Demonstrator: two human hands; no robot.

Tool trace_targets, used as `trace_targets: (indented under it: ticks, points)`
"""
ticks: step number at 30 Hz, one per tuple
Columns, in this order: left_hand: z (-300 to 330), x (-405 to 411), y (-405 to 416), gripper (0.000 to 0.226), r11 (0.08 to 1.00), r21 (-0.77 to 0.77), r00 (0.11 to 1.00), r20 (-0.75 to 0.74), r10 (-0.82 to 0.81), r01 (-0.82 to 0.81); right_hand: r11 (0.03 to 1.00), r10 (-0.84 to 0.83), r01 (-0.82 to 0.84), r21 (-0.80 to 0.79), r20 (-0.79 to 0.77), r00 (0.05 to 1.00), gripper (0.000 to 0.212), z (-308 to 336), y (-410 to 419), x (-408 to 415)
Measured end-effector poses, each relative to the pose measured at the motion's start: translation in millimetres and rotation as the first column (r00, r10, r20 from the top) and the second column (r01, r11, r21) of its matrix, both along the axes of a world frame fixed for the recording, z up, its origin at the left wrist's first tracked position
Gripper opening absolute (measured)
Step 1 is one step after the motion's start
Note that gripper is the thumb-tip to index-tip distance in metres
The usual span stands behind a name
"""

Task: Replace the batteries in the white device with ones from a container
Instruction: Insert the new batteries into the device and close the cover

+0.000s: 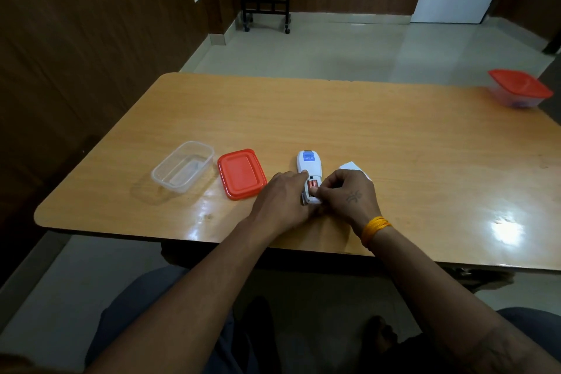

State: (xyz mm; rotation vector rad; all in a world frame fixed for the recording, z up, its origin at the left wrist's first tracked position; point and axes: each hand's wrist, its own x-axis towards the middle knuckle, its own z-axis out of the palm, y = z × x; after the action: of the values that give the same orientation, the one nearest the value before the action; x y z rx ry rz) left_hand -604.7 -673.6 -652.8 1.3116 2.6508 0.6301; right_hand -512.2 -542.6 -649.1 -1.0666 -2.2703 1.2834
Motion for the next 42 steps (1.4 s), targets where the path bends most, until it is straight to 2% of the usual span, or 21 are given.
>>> trace_targets:
  ticks: [3,6,11,13,16,19,24,28,34,37,39,40,42]
  points:
    - [5.1,5.1,2.4,0.074,1.0,-0.026,1.0,-0.023,0.009,-0.009,0.998,-0.002,0.004,0.059,-0.023,1.0,0.029,-1.5,2.5,8.0]
    - [7.0,8.1,7.5,0.061,0.996,-0.006,0.993,-0.082,0.084,-0.085,0.965,-0.041,0.043,0.257,-0.015,0.999,0.037,1.2,10.0,18.0]
    - [9.2,12.1,27.6,0.079,0.963,-0.059,0.95,-0.188,0.248,-0.263,0.836,-0.088,0.107,0.538,-0.06,0.994,0.027,2.5,32.3,32.5]
    - [10.2,11.9,35.2,0.084,0.949,-0.083,0.939,-0.196,0.284,-0.304,0.803,-0.11,0.082,0.59,0.011,0.994,0.039,-0.2,37.2,34.6]
    - [11.4,13.4,42.5,0.086,0.95,-0.127,0.94,-0.233,0.25,-0.284,0.812,-0.113,0.006,0.583,0.147,0.983,0.053,-9.5,40.3,33.7]
    - [14.0,15.8,47.8,0.079,0.948,-0.178,0.944,-0.249,0.216,-0.264,0.832,-0.105,-0.036,0.554,0.222,0.969,0.049,-16.2,44.3,30.0]
    - [20.8,14.8,49.4,0.046,0.943,-0.202,0.955,-0.186,0.229,-0.265,0.866,-0.098,-0.009,0.5,0.188,0.977,0.046,-15.2,47.4,25.7]
    - [22.9,11.1,46.3,0.042,0.938,-0.212,0.954,-0.183,0.237,-0.273,0.883,-0.129,0.05,0.468,0.139,0.982,0.042,-16.8,46.8,27.1]
    - [21.5,6.9,40.3,0.036,0.965,-0.103,0.962,-0.156,0.223,-0.24,0.905,-0.134,0.096,0.415,0.064,0.989,0.044,-18.6,48.9,30.3]
    - [19.8,5.0,37.2,0.034,0.966,-0.012,0.966,0.001,0.258,-0.258,0.931,-0.143,0.129,0.343,0.017,0.99,0.039,-13.9,49.1,32.1]
    - [19.0,6.1,37.6,0.038,0.94,0.108,0.918,0.277,0.284,-0.324,0.947,-0.16,0.157,0.279,-0.015,0.987,0.035,-7.2,45.4,31.8]
    - [19.9,7.3,38.6,0.041,0.908,0.179,0.839,0.482,0.254,-0.378,0.953,-0.165,0.168,0.254,-0.034,0.986,0.033,-3.0,41.8,31.5]
    - [23.0,8.0,39.8,0.043,0.818,0.25,0.58,0.806,0.121,-0.517,0.959,-0.157,0.171,0.226,-0.08,0.984,0.029,6.2,31.6,30.4]
